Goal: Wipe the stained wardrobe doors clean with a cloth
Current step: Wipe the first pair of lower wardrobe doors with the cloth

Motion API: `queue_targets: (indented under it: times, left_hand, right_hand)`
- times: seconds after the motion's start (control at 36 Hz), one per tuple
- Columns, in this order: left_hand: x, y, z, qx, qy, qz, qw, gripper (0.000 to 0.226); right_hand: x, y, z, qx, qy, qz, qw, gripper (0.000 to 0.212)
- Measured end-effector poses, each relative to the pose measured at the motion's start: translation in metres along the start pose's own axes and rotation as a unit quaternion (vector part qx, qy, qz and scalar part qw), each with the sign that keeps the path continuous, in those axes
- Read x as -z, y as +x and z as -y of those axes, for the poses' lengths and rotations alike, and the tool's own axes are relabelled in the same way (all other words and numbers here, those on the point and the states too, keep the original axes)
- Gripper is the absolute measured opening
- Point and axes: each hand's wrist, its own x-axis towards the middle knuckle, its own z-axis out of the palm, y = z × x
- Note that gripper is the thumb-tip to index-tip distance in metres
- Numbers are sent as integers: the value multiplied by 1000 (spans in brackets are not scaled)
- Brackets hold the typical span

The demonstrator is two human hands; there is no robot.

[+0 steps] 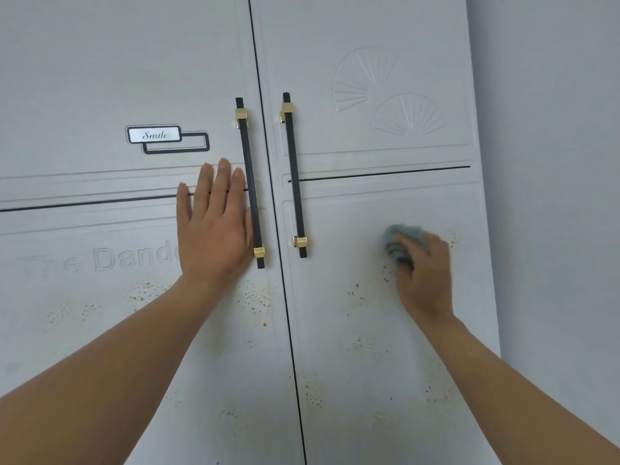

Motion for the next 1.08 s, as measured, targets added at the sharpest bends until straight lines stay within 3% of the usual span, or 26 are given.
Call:
queue_targets:
  times: [0.06, 0.14, 0.17, 0.25, 0.28, 0.36, 0.42, 0.5, 0.61, 0.69, 0.81, 0.92, 1.03, 1.08]
  left_hand:
    - [1, 0, 0, -2, 2, 1, 1000, 61]
    - [2, -1, 0, -2, -2, 1, 1000, 60]
    - [2, -1, -1, -2, -2, 1, 1000, 60]
    - [2, -2, -1, -1, 0, 3, 1000, 60]
    - [2, -2, -1, 0, -2, 3, 1000, 60]
    - [3, -2, -2, 2, -7, 4, 1000, 60]
    - [3, -2, -1, 1, -7, 2, 1000, 60]
    - [2, -2, -1, -3, -9, -5, 1000, 59]
    - [1, -3, -2, 1, -9, -15, 1000, 58]
    - [1, -3, -3, 3, -11, -12, 1000, 58]
    - [1, -4, -3, 3, -11, -16, 1000, 58]
    - [1, -4, -4, 3, -13, -18, 1000, 58]
    - [3, -4, -5, 6, -15, -21, 1000, 57]
    - [4, -4, -5, 6, -16, -21, 1000, 57]
  right_hand:
    - [-2, 0, 5, -51, -2, -26, 998, 38]
    - [-6, -19, 13, 149, -25, 31, 988, 38]
    - [-6, -20, 11, 166, -24, 41, 985, 41]
    - [-5, -18, 10, 40, -3, -1, 999, 43]
    - [-5, -19, 13, 44, -4, -3, 999, 42]
    - [-2, -24, 15, 214, -22, 62, 975, 37]
    - [3, -16, 12, 166, 18, 66, 984, 42]
    - [13, 3, -7, 10, 57, -33, 998, 40]
    - [39, 41, -53, -146, 33, -106, 983, 41]
    - [47, 52, -81, -243, 8, -88, 966, 43]
    - [37, 48, -82, -244, -9, -51, 968, 49]
    - [24, 29, -76, -83, -33, -14, 996, 52]
    - [32, 38, -79, -136, -15, -22, 990, 50]
    - [30, 32, -75, -88, -46, -17, 995, 51]
